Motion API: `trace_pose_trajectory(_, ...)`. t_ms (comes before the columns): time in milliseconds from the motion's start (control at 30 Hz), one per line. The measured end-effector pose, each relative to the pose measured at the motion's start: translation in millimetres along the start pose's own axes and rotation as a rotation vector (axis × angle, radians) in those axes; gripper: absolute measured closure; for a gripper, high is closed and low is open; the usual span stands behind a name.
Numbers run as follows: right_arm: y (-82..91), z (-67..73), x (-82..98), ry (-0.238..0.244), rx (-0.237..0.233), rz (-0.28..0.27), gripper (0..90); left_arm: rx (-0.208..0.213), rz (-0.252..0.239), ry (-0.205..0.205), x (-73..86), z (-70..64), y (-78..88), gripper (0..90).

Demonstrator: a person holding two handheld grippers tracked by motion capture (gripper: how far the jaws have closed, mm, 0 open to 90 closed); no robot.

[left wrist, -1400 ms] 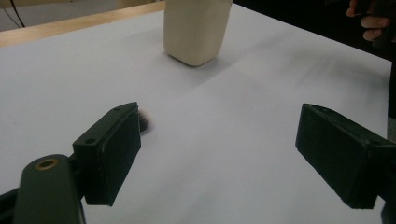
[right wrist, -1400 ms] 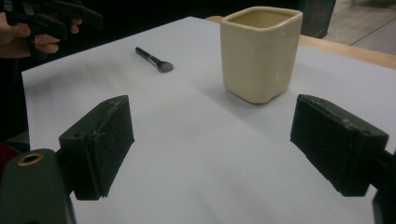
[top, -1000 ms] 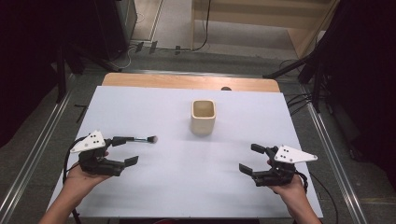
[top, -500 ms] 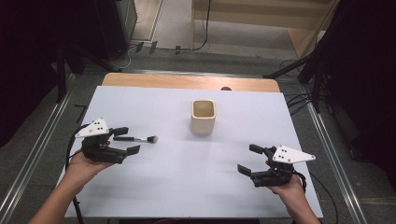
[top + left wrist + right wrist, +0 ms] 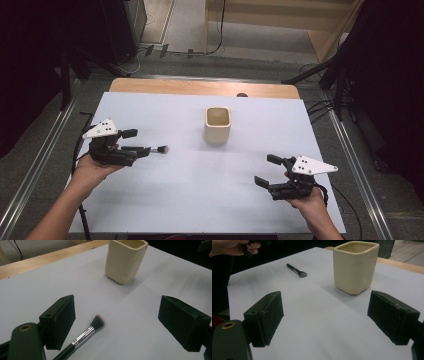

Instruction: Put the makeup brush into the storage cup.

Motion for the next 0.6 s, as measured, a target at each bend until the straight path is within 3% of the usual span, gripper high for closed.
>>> trace_pose_trajectory(367, -2.2, 0.8, 0.2, -0.005, -0.005, -0.001, 13.9, -0.022, -0.001, 0.014, -11.4, 12.4, -3.3, 15.5)
trace_pose_trajectory(533, -2.4, 1.3, -0.2, -0.003, -0.008, -0.003, 13.9, -0.039, 0.012, -0.005, -18.1, 17.5, -6.3, 15.5)
trace_pose_trajectory(600, -2.6, 1.4, -0.3, -0.001, -0.007, -0.001, 13.9, -0.035, -0.005, -0.012, -20.9, 18.6, -7.0, 15.5)
Point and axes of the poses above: each handheld gripper's, and its own axes: y roughly backward along the jaws, x roughly out of its underside, z roughly to its left, the point moved 5 cm from there along -y, roughly forward along the jaws, and after that the axes turned 15 degrees about y, right-handed, at the moved point
